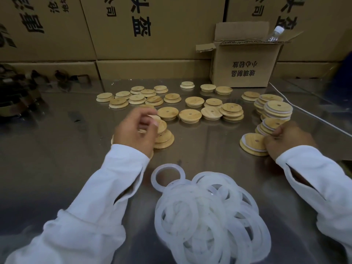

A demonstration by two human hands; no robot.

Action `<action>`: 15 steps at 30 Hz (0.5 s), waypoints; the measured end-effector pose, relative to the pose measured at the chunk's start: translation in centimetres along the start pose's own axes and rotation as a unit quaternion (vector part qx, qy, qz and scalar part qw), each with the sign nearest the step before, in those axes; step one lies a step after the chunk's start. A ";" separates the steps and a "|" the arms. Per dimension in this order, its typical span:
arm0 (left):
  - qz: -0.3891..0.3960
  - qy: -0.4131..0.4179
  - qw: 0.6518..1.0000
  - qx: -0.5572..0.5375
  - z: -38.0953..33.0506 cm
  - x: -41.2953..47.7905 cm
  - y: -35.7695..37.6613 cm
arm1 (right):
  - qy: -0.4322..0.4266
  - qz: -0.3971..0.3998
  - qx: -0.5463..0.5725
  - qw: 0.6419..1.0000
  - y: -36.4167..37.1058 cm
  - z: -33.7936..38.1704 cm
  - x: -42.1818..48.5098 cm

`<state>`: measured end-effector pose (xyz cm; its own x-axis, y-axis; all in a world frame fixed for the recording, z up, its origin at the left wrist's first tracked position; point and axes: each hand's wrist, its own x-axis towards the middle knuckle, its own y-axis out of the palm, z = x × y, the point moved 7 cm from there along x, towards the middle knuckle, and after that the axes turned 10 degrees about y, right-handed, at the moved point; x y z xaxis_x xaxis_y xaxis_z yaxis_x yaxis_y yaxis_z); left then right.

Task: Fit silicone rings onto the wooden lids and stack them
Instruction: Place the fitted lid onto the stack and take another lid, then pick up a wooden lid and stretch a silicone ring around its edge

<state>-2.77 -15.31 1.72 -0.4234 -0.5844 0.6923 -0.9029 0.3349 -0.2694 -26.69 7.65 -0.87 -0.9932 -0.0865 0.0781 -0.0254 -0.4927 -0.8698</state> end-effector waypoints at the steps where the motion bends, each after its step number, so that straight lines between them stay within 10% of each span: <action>1: -0.037 -0.001 0.999 0.026 0.2 0.2 -1.0 | -0.005 -0.003 0.017 1.000 -0.1 0.2 -0.1; 7: 0.047 -0.190 0.960 0.202 4.9 -0.2 -1.8 | -0.023 0.007 0.090 0.996 0.4 0.7 -0.7; 15: -0.002 -0.169 0.969 0.178 5.0 -0.3 -2.4 | -0.053 -0.056 0.136 0.988 -0.8 1.3 -1.1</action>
<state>-0.85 -19.65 -1.21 -0.3665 -0.8138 0.4510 -0.8470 0.0913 -0.5236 -25.42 7.07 0.38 -0.9679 -0.1018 0.2298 -0.0885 -0.7178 -0.6906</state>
